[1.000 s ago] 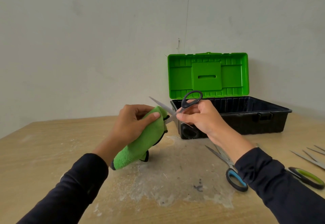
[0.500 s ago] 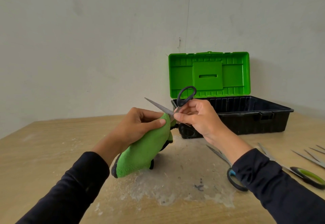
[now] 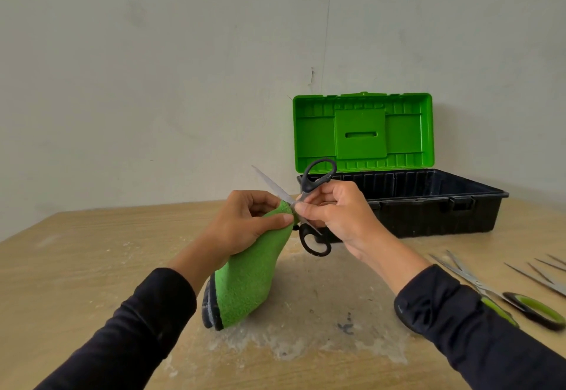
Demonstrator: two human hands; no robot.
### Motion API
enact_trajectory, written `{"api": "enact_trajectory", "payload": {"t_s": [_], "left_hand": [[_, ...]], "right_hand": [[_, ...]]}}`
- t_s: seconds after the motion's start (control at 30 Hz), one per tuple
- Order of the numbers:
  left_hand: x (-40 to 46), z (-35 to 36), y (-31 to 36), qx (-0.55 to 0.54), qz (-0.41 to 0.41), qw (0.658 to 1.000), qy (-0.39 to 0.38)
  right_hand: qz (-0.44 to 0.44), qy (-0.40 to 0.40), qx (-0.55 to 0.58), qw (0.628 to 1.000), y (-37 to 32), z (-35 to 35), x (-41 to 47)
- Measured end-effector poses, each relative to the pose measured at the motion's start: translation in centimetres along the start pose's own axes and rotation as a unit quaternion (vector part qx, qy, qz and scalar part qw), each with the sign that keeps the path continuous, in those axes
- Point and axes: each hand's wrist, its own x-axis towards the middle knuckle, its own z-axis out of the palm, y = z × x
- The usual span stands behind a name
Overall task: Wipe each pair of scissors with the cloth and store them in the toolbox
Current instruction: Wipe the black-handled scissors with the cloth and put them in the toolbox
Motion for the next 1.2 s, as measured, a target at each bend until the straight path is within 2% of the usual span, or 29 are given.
{"api": "enact_trajectory", "payload": {"t_s": [0.33, 0.53, 0.6, 0.7, 0.97, 1.07, 1.2], "left_hand": [[-0.1, -0.9, 0.8, 0.038, 0.019, 0.999, -0.018], [0.1, -2.4, -0.5, 0.025, -0.017, 0.999, 0.025], [0.2, -3.0, -0.8, 0.001, -0.020, 0.999, 0.049], [0.4, -3.6, -1.0, -0.035, 0.001, 0.997, 0.072], [0.3, -3.1, -0.8, -0.082, 0.043, 0.994, 0.054], [0.2, -2.0, -0.7, -0.057, 0.053, 0.997, 0.018], [-0.2, -0.4, -0.5, -0.011, 0.075, 0.997, -0.030]], "right_hand": [[0.022, 0.013, 0.037, 0.999, -0.9, -1.0, 0.3], [0.021, 0.058, 0.044, 0.997, -0.9, -3.5, 1.1], [0.001, 0.077, -0.003, 0.997, -0.8, -4.2, 1.4], [-0.012, 0.028, -0.131, 0.991, -1.1, -4.1, 1.4], [-0.047, -0.058, -0.365, 0.928, -1.3, -3.8, 0.8], [-0.063, -0.087, -0.398, 0.911, -1.3, -2.9, 0.5], [-0.090, -0.079, -0.410, 0.904, -1.7, -2.6, 0.3]]}}
